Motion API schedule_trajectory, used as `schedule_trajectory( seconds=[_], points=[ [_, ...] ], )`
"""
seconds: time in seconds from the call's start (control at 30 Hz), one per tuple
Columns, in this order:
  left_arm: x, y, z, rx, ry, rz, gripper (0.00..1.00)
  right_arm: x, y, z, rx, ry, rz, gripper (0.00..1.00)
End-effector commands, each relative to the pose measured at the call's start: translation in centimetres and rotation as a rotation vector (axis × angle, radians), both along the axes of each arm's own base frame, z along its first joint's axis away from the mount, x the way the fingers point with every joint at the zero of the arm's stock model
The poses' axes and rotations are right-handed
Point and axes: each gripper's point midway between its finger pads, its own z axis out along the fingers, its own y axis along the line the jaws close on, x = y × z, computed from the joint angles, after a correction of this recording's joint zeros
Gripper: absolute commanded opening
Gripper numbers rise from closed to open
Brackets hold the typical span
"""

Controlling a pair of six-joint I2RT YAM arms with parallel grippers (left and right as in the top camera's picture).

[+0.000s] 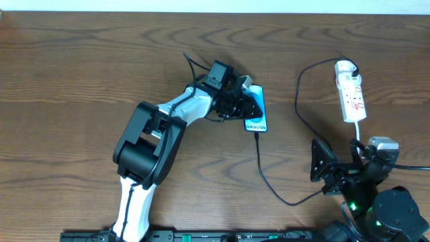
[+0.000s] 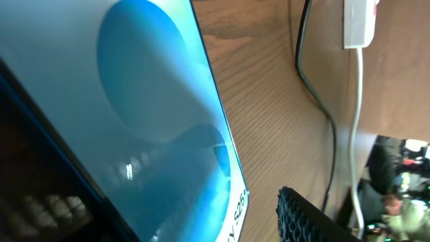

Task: Plug charger to phone and switch on socket
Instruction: 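Lower the phone flat onto the table with the left gripper, then open the left gripper and retract it away from the phone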

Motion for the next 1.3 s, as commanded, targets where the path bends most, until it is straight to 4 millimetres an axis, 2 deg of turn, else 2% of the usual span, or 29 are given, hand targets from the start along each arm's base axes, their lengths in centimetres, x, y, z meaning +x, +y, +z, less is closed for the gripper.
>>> schedule_trajectory(
  seconds=[0.0, 0.2, 0.47, 0.5, 0.67, 0.77, 0.8, 0.9, 0.97, 1.03, 1.13, 1.2, 1.27],
  points=[
    [-0.3, 2.2, -4.9, 0.187, -0.067, -0.015, 0.6, 0.0, -0.2, 0.4, 0.019, -0.003, -0.018, 0.87],
    [-1.7, 0.6, -4.9, 0.184, -0.154, -0.142, 0.6, 0.0, -0.3, 0.4, 0.024, -0.001, -0.021, 0.88],
    [-0.3, 2.2, -6.3, 0.333, -0.223, -0.093, 0.61, 0.1, -0.2, 0.4, 0.024, -0.001, -0.021, 0.88],
    [-0.2, 2.3, -6.3, 0.336, -0.224, -0.089, 0.73, 0.1, -0.2, 0.4, 0.025, -0.002, -0.021, 0.88],
    [0.7, 3.3, -6.0, 0.338, -0.209, -0.041, 0.8, 0.2, -0.1, 0.3, 0.023, 0.001, -0.021, 0.89],
    [2.3, 5.0, -4.7, 0.346, -0.225, 0.011, 0.82, 0.4, -0.1, 0.1, 0.015, 0.01, -0.022, 0.89],
    [3.1, 6.0, -3.8, 0.363, -0.239, 0.039, 0.82, 0.5, -0.2, 0.0, 0.009, 0.014, -0.03, 0.89],
    [6.0, 9.9, 0.3, 0.43, -0.318, 0.157, 0.83, 1.0, -1.1, -0.7, -0.037, 0.037, -0.093, 0.89],
    [7.4, 12.5, 4.3, 0.458, -0.391, 0.227, 0.83, 1.4, -1.6, -1.2, -0.07, 0.056, -0.132, 0.89],
    [8.3, 15.4, 9.2, 0.482, -0.477, 0.32, 0.83, 1.9, -1.9, -1.8, -0.108, 0.079, -0.168, 0.89],
    [8.2, 19.2, 17.0, 0.481, -0.604, 0.447, 0.83, 3.0, -1.8, -2.9, -0.165, 0.123, -0.201, 0.88],
    [7.0, 21.1, 21.5, 0.464, -0.672, 0.51, 0.83, 3.8, -1.7, -3.9, -0.197, 0.16, -0.226, 0.86],
    [5.2, 22.6, 25.2, 0.443, -0.723, 0.554, 0.83, 4.6, -1.6, -5.0, -0.199, 0.203, -0.266, 0.87]
  ],
)
